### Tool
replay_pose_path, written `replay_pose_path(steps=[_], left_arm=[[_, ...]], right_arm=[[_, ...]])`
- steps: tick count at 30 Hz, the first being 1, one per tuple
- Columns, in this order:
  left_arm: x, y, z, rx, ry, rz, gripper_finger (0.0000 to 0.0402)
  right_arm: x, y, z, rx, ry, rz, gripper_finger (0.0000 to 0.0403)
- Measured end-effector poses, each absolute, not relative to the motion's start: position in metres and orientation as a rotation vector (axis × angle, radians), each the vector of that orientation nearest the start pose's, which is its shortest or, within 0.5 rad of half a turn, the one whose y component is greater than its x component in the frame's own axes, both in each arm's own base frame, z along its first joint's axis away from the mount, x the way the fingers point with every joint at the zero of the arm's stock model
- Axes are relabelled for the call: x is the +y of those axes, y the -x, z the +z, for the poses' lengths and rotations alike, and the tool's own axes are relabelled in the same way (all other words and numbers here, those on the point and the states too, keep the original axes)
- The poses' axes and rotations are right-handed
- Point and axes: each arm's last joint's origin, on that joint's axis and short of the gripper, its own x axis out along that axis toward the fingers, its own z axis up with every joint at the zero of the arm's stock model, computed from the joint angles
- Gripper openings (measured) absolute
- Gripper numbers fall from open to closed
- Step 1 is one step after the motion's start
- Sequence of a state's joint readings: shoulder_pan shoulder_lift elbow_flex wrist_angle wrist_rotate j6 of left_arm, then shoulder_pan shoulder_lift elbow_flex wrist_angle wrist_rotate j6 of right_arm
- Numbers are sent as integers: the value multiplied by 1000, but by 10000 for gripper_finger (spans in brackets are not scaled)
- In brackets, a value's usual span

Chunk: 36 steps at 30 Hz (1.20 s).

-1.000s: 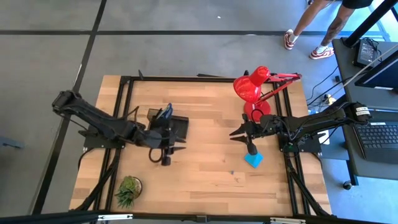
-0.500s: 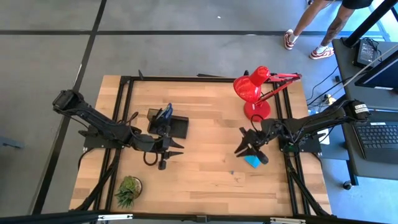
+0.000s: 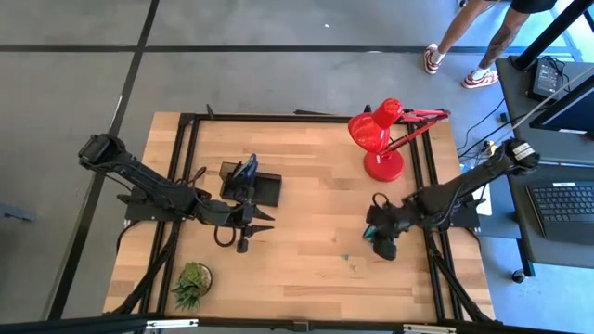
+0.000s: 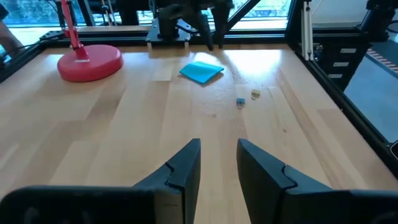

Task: Pick and place office supplies into organizer
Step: Put the blue sticky notes into the black desk organizer

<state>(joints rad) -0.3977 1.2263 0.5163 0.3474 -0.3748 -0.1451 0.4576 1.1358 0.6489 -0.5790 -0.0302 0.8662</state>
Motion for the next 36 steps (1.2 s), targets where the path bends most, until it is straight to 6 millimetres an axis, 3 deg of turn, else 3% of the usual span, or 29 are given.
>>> replay_pose_path(steps=[7, 15, 28, 36], left_arm=[[-85, -229, 204, 340, 4, 2, 97], [-85, -229, 204, 343, 3, 2, 97], [-85, -229, 204, 343, 3, 2, 97], [-85, -229, 204, 343, 2, 2, 97]], right_arm=[[108, -173, 171, 1308, -584, -132, 91], [106, -174, 158, 1348, -486, -223, 91], [102, -170, 152, 1402, -410, -275, 91], [106, -177, 133, 1473, -321, -293, 91]])
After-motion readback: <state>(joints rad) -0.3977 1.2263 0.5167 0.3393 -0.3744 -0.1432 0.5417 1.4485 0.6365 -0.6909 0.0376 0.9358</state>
